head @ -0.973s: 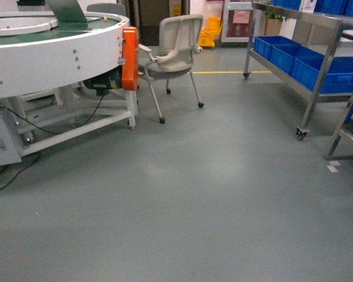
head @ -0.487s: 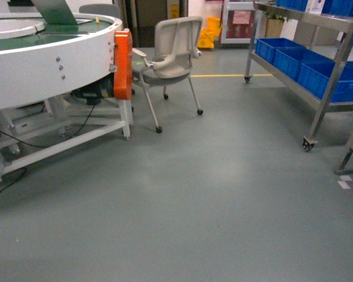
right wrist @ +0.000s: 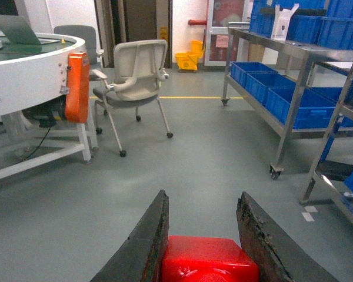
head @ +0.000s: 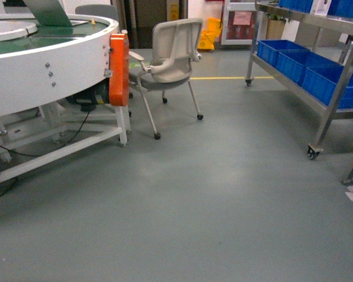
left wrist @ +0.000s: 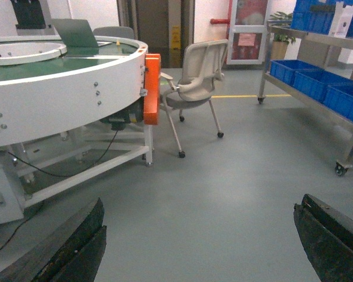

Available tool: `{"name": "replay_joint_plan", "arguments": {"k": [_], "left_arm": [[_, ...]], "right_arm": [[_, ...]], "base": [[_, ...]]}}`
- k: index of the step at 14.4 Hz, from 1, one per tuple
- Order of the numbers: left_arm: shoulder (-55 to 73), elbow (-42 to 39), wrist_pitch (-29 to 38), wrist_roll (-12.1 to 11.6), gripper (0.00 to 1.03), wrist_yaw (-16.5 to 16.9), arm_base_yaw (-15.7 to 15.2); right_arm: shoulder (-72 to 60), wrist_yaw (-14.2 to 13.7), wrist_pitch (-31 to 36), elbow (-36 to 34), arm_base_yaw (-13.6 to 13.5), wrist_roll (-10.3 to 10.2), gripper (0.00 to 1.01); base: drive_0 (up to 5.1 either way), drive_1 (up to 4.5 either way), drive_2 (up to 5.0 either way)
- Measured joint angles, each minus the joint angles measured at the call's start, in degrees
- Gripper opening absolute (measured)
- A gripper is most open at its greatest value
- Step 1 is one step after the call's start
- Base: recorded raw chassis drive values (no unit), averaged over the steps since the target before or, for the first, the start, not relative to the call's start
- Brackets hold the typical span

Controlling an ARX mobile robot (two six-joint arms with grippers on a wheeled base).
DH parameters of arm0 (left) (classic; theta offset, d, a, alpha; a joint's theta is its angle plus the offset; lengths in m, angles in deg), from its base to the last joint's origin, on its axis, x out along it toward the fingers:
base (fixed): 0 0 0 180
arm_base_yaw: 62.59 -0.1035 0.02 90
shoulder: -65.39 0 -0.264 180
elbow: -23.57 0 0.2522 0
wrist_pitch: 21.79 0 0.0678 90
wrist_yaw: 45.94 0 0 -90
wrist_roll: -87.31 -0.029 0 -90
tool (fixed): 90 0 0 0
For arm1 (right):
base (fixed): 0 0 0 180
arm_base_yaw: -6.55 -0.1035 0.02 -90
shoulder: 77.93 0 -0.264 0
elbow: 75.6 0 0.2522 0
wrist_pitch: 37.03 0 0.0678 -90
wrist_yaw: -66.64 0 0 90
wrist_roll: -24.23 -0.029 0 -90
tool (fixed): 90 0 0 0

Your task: Pick red block from blue box to shelf

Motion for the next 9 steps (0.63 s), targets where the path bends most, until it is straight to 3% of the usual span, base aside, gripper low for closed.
{"name": "replay_joint_plan", "arguments": {"k": [9], "left_arm": [[0.0,0.0,0.0,0.0,0.98,0.0,0.0]], "right_arm": [[0.0,0.0,-0.02,0.0,0.0,0.0,0.28]], "base": [[-0.4,3.93,-4.7]]}}
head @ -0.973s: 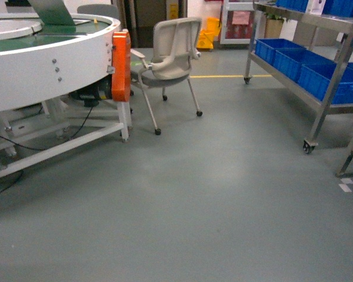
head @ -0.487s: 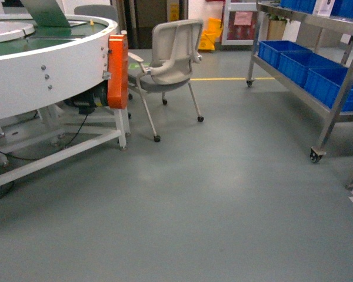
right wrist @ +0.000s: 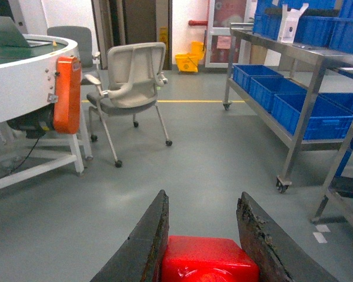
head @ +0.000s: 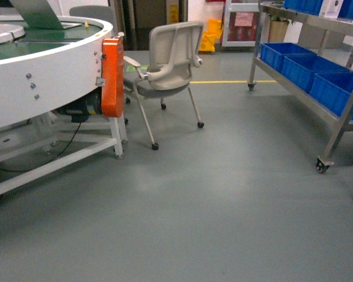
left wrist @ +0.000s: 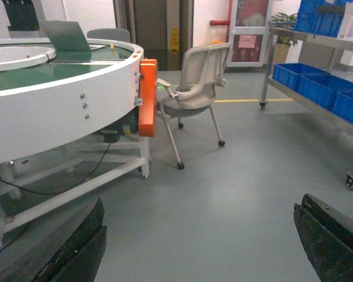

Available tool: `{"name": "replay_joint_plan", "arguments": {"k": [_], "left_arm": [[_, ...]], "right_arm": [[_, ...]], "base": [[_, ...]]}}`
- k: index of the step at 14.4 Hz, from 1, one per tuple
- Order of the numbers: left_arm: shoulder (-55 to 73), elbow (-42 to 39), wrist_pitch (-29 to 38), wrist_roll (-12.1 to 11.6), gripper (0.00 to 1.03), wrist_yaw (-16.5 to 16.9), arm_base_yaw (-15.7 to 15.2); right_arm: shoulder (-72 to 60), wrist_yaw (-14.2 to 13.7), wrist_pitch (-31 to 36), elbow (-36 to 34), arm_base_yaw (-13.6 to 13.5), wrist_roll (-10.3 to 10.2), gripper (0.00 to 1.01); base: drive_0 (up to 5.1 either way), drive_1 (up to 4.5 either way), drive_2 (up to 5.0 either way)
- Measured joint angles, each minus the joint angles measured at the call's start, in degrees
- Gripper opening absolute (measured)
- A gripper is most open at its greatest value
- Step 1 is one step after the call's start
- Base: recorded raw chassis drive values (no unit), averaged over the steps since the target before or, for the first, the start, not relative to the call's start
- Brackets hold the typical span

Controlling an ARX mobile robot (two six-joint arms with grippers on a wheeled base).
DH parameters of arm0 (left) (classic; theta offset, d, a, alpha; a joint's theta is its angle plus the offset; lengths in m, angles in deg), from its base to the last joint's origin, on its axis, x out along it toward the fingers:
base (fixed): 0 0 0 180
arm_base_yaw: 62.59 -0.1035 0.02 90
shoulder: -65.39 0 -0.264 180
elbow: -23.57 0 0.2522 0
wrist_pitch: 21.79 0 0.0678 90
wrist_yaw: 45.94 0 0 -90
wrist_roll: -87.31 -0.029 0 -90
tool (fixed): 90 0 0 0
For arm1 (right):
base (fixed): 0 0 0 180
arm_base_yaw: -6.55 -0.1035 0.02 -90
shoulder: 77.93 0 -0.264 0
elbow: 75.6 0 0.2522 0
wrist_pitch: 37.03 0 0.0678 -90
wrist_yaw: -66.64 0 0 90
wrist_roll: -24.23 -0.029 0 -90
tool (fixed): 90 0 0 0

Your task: Pick red block from blue box to shelf

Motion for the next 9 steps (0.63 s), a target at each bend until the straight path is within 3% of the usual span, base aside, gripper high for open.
{"name": "replay_joint_plan", "arguments": {"k": [9], "left_arm": [[0.0,0.0,0.24,0.0,0.98,0.04,0.0]], "right_arm": [[0.0,-0.02,-0.13,0.0,0.0,0.0,0.28]], "base": [[-0.4,3.93,-4.7]]}}
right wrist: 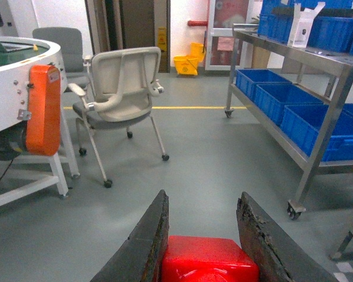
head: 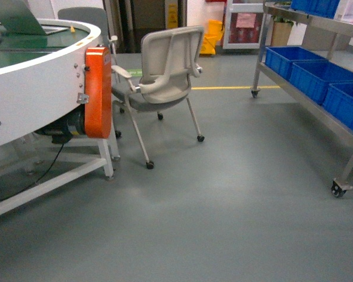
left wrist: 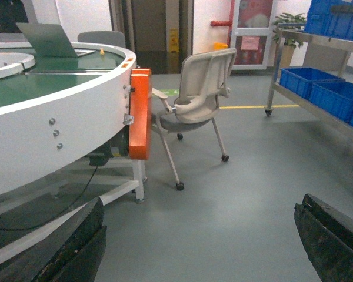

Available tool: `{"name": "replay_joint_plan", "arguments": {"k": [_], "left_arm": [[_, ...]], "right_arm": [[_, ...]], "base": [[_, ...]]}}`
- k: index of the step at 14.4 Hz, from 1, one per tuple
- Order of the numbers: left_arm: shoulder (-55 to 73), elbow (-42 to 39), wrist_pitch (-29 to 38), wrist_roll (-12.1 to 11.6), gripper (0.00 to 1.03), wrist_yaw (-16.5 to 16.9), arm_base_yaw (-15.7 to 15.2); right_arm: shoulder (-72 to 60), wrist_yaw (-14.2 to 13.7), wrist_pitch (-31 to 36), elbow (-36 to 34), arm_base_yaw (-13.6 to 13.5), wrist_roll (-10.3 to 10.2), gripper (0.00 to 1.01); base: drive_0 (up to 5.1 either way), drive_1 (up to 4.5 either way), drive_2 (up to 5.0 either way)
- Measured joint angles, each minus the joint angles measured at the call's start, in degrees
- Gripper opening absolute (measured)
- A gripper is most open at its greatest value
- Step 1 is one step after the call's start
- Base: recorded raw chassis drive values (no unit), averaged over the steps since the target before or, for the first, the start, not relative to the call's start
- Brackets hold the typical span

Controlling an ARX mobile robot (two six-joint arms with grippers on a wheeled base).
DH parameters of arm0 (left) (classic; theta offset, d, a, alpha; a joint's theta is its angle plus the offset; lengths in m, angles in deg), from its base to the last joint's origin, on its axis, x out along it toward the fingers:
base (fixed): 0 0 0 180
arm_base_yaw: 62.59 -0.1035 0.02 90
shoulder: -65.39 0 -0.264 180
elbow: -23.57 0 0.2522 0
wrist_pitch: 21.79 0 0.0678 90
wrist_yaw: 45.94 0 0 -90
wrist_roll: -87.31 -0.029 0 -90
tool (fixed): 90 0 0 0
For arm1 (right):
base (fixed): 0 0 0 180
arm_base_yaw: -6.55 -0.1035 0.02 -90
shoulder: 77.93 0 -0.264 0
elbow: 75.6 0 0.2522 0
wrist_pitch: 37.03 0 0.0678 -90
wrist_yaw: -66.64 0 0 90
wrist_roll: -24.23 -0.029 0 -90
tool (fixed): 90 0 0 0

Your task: Pick red block from blue box to shelf

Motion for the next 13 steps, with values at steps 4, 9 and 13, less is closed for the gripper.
{"name": "replay_joint_plan", "arguments": {"k": [4,9,13], "left_arm": [[0.0,0.0,-0.22,0.0,0.98,-0.04,0.0],[0.0,0.0,0.0,0.0,0.98,-0.04,-0.04],[0.0,0.0,-0.31,0.0,0.98,-0.04,0.0]], "right_arm": [[0.0,0.02,0.07,0.0,0.0,0.0,0.28],[0.0,0.02,0.31,0.0,0.0,0.0,0.28],[0.0,0.02,0.11,0.0,0.0,0.0,0.28]], "base": [[-0.4,3.93,-4.7],[-0.4,3.93,-4.7],[-1.7,-1.65,-1.7]]}}
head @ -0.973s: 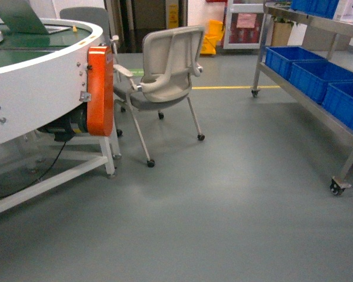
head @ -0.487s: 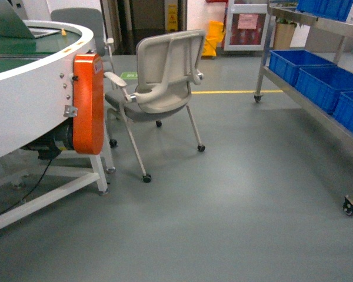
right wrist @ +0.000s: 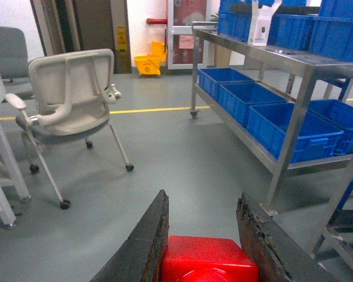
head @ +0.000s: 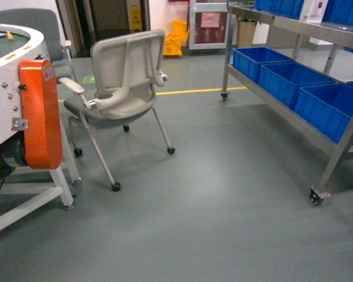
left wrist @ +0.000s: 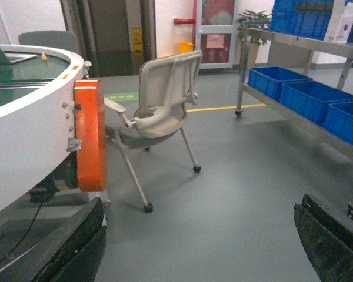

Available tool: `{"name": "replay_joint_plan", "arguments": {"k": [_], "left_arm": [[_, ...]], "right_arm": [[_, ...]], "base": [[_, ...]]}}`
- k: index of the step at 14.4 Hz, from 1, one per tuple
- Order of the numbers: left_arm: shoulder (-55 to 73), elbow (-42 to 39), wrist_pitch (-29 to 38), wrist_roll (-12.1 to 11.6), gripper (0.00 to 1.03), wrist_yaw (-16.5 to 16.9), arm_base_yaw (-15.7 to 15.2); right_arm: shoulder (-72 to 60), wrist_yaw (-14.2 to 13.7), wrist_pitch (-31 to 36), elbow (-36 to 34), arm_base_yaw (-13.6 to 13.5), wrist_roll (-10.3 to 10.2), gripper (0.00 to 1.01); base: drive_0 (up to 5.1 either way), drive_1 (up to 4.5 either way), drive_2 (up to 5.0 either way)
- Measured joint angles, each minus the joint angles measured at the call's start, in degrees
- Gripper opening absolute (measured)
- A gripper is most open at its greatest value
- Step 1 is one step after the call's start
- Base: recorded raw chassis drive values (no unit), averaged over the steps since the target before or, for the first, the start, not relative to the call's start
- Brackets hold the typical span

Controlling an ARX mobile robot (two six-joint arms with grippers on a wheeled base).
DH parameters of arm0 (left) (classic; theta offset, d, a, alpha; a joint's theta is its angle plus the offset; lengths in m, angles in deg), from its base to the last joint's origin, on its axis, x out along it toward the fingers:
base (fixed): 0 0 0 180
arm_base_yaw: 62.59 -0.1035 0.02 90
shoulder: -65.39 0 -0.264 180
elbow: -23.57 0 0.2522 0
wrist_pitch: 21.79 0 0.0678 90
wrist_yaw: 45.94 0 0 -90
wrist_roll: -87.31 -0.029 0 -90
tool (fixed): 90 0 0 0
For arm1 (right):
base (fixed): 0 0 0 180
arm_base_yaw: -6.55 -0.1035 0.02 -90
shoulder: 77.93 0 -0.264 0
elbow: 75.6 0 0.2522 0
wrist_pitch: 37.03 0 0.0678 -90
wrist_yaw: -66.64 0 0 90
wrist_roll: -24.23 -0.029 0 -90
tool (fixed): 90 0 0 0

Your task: Pick red block from blue box to shelf

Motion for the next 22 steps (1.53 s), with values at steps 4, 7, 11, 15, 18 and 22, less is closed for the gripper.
{"name": "replay_joint_plan", "arguments": {"k": [4,7,11,15,18,22], "left_arm": [[0.0,0.0,0.0,0.0,0.98,-0.02,0.0],[0.0,0.0,0.0,0.0,0.98,0.0,0.0],[0.0,0.0,0.0,0.0,0.98,-0.02,0.0],[0.0,0.0,0.0,0.0,0.98,-0.02,0.0],[0.0,0.0,0.0,0.0,0.98,-0.02,0.0],[0.0,0.0,0.02,0.0,0.98,0.0,0.0]], "right_arm": [[0.0,0.0,-0.02,0.0,0.0,0.0,0.28],[0.0,0.0,-0.02,0.0,0.0,0.0,0.28],[0.0,0.02,-0.02,0.0,0.0,0.02,0.28],[0.0,0.0,0.0,0.0,0.0,0.0,0.28],[0.0,0.0,0.0,0.0,0.0,0.0,0.28],[0.0,0.0,-0.02,0.0,0.0,0.0,0.28]], "base": [[-1.6,-1.58,-1.6],[-1.5,-1.48,-1.5],[-1.5,-1.51,-1.5],[-1.5,-1.5,-1.5],[-1.6,-1.64,-1.6],[-1.5,-1.52,-1.5]]}}
